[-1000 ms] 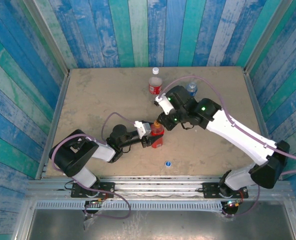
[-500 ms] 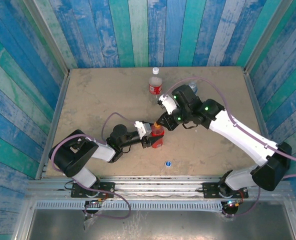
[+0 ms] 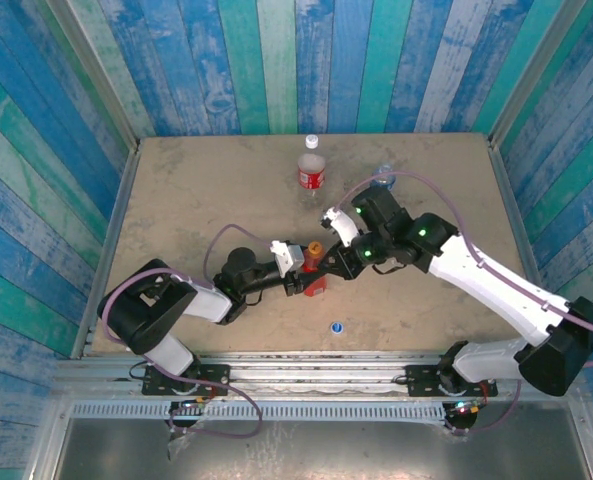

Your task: Screw on the bottle caps

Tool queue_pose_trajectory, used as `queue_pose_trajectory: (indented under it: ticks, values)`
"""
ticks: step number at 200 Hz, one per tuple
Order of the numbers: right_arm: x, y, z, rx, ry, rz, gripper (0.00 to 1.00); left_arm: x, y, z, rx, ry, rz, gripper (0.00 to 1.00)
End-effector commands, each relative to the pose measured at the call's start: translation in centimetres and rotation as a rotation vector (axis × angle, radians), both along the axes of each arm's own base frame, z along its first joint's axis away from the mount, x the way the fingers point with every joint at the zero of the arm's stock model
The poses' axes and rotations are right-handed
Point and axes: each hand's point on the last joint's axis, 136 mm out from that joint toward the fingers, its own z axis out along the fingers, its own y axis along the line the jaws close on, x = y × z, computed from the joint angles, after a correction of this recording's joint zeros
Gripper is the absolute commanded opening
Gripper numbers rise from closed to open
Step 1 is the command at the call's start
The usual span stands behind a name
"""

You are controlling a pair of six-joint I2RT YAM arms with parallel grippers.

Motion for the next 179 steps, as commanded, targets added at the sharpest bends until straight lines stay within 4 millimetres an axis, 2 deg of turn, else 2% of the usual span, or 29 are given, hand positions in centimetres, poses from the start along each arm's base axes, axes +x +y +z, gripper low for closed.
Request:
queue_pose_trajectory:
  ticks: [1,21,43,80,92,109,129,179]
  values:
    - [0.4,-0.9,1.8,0.007,-0.104,-0.016,0.25,-0.1,0.1,-0.8,0.034,0.024,0.002,0.59]
    - [1.9,-1.7,2.8,-0.012,-0.205,-0.067,0.37,-0.4,0.0,-0.8,0.044,0.011,-0.016,0.59]
    - [2.3,-1.7,3.5,-0.031,-0.339,0.031,0.49,-1.1,0.1,-0.4,0.046,-0.007,-0.047,0.59]
    - [-1.3,-1.4,3.4,-0.056,-0.533,0.483,0.56,-2.5,-0.1,0.2,0.076,-0.016,-0.124,0.59]
    - [-2.0,-1.2,3.2,-0.034,-0.596,0.578,0.59,-2.8,-0.1,0.4,0.072,-0.021,-0.135,0.59]
    - [-1.8,-0.9,2.9,-0.030,-0.672,0.646,0.60,-3.0,-0.1,0.5,0.070,-0.018,-0.148,0.59]
    - [-1.0,-0.1,2.6,-0.037,-0.681,0.671,0.59,-3.1,-0.3,0.6,0.062,-0.011,-0.161,0.57]
    - [0.4,1.0,1.4,-0.071,-0.637,0.687,0.48,-3.2,-0.2,0.7,0.044,-0.012,-0.163,0.54]
